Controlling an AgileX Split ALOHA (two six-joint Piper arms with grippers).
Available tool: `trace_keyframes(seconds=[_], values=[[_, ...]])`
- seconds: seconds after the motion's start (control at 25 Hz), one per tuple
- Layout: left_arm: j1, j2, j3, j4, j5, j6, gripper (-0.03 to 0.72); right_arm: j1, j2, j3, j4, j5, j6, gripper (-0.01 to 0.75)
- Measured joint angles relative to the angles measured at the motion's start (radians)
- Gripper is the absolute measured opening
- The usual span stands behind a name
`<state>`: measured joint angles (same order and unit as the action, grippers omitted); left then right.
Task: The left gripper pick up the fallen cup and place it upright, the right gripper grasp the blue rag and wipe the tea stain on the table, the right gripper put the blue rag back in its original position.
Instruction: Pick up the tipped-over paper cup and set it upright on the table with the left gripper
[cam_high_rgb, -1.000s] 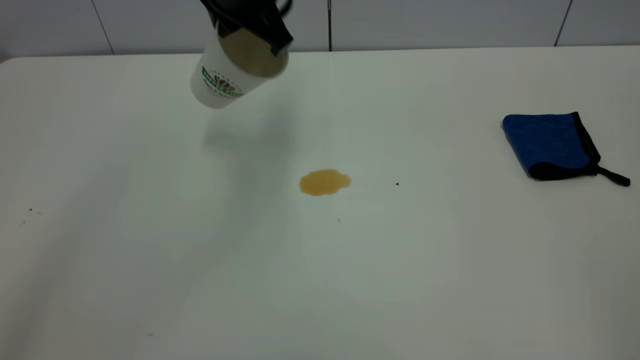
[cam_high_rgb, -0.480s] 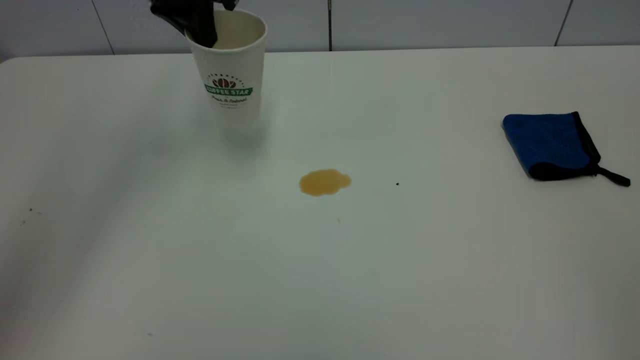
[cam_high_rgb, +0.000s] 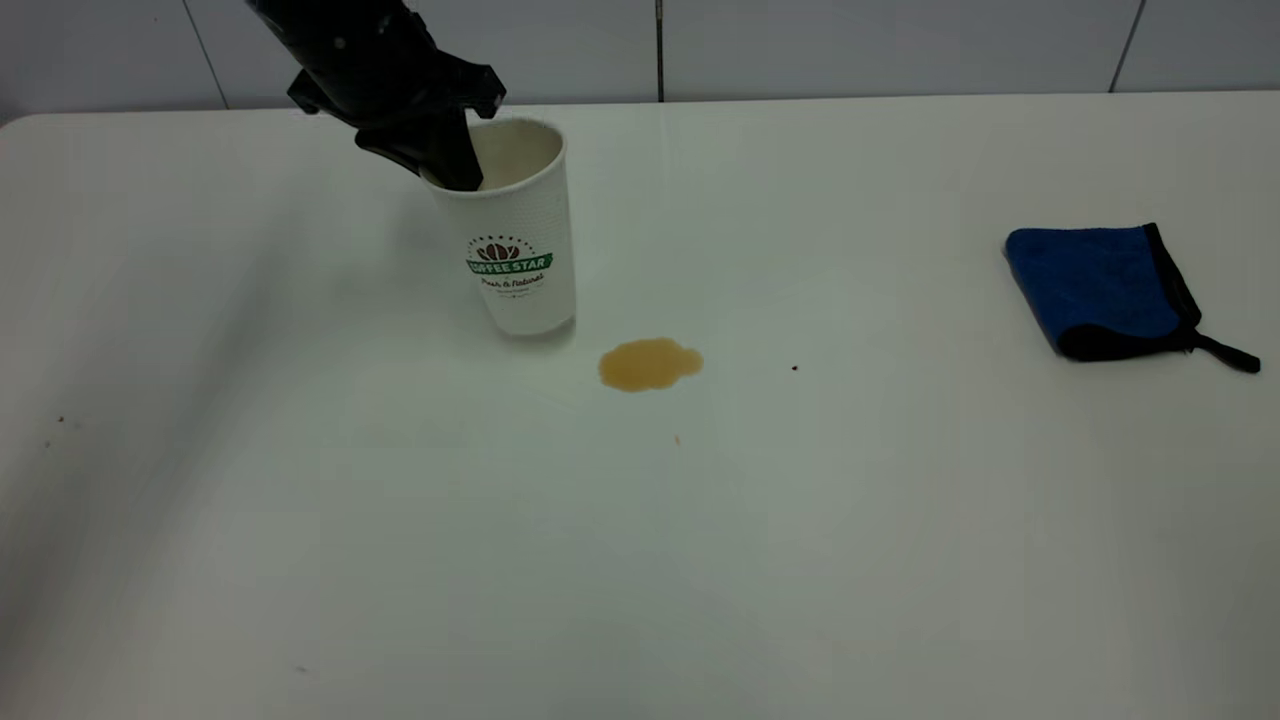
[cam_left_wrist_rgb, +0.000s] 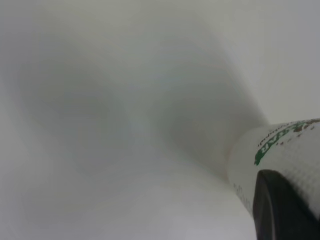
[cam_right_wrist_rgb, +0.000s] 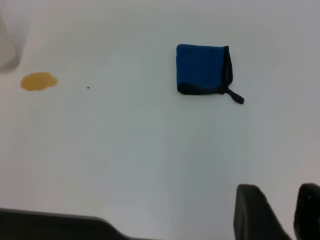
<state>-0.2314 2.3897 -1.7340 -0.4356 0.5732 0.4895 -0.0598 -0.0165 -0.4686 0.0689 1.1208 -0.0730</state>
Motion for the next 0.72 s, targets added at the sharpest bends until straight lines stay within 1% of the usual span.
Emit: trace_keyframes(seconds=[0.24, 0.32, 0.36, 0.4, 0.44, 0.56, 0.64, 0.72], values=[[0.000, 0.023, 0.000, -0.003, -0.012, 0.002, 0.041, 0.000, 0.000, 0.000, 0.000, 0.000, 0.000, 0.238], [0.000, 0.023, 0.000, -0.004, -0.012, 0.003, 0.085, 0.000, 0.000, 0.000, 0.000, 0.000, 0.000, 0.238], [0.000, 0.023, 0.000, -0.004, -0.012, 0.003, 0.123, 0.000, 0.000, 0.000, 0.000, 0.000, 0.000, 0.238], [0.000, 0.023, 0.000, -0.005, -0.012, 0.002, 0.164, 0.000, 0.000, 0.000, 0.000, 0.000, 0.000, 0.238], [0.000, 0.023, 0.000, -0.005, -0.012, 0.001, 0.224, 0.000, 0.000, 0.000, 0.000, 0.000, 0.000, 0.238], [0.000, 0.011, 0.000, -0.005, -0.011, -0.007, 0.448, 0.000, 0.000, 0.000, 0.000, 0.000, 0.000, 0.238], [0.000, -0.017, 0.000, -0.005, -0.003, -0.024, 0.618, 0.000, 0.000, 0.000, 0.000, 0.000, 0.000, 0.238], [0.000, -0.064, 0.001, -0.004, 0.021, -0.048, 0.697, 0.000, 0.000, 0.000, 0.000, 0.000, 0.000, 0.238]])
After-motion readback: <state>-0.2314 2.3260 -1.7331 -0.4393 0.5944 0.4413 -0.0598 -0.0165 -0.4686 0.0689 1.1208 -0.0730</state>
